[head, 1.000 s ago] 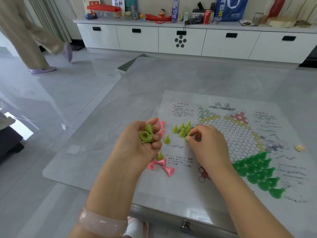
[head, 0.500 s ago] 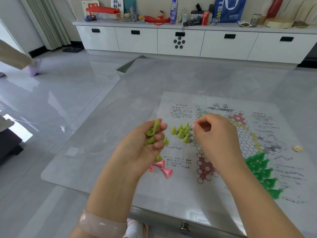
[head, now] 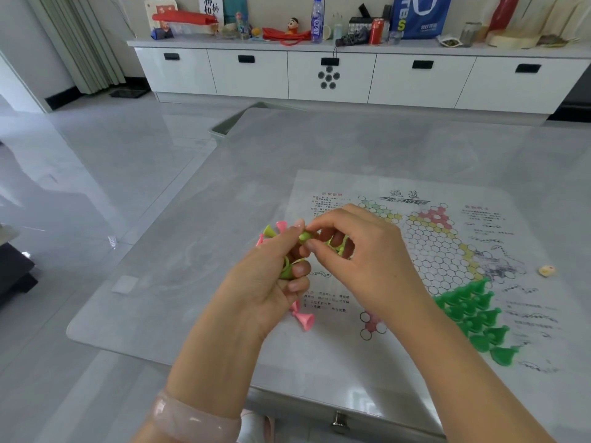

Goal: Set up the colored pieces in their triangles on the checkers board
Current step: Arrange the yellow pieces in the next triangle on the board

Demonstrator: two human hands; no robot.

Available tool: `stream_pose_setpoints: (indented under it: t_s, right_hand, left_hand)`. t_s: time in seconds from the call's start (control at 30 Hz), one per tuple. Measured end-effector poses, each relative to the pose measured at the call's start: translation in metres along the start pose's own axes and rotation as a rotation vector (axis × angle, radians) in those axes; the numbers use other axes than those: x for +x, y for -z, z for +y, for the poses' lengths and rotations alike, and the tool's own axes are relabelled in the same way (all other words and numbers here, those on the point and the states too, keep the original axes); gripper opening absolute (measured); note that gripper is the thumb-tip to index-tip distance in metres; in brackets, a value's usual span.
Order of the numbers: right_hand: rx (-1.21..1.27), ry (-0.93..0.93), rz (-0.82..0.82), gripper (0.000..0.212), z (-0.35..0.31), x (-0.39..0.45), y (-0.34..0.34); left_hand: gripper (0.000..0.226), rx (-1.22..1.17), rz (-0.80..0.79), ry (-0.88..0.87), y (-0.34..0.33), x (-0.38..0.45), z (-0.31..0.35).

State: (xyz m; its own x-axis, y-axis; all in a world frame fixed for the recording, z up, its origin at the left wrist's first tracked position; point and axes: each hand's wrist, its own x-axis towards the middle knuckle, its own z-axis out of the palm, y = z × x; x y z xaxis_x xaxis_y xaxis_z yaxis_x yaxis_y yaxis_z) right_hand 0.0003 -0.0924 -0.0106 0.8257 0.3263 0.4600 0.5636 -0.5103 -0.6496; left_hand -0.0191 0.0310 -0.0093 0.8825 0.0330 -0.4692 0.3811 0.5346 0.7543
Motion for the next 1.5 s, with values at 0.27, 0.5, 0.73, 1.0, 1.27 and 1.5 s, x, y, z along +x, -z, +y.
stream_pose_setpoints:
  t_s: [0.27, 0.5, 0.73, 1.0, 1.27, 1.5]
  right_hand:
    - [-0.140, 0.094, 0.012, 0.005, 0.002, -0.001, -0.006]
    - [-0.201, -0.346, 0.220, 0.010, 0.046, 0.011, 0.013]
    - [-0.362, -0.533, 0.005, 0.009, 0.063, 0.012, -0.007]
    - [-0.359, -0.540, 0.022, 0.010, 0.067, 0.016, -0.011]
    - [-0.375, -0.537, 0.024, 0.009, 0.070, 0.019, -0.012]
    - [-0.379, -0.519, 0.024, 0.009, 0.069, 0.018, -0.012]
  left_hand:
    - [0.014, 0.057, 0.055, -0.034, 0.001, 0.004, -0.001]
    - [0.013, -0.385, 0.069, 0.045, 0.008, -0.001, 0.013]
    - [0.028, -0.395, 0.093, 0.025, 0.006, -0.001, 0.015]
    - [0.021, -0.223, 0.061, -0.028, 0.006, 0.002, 0.013]
    - [0.013, 0.111, 0.085, -0.183, 0.009, 0.006, 0.007]
    - [0.015, 0.302, 0.097, -0.249, 0.011, 0.005, 0.005]
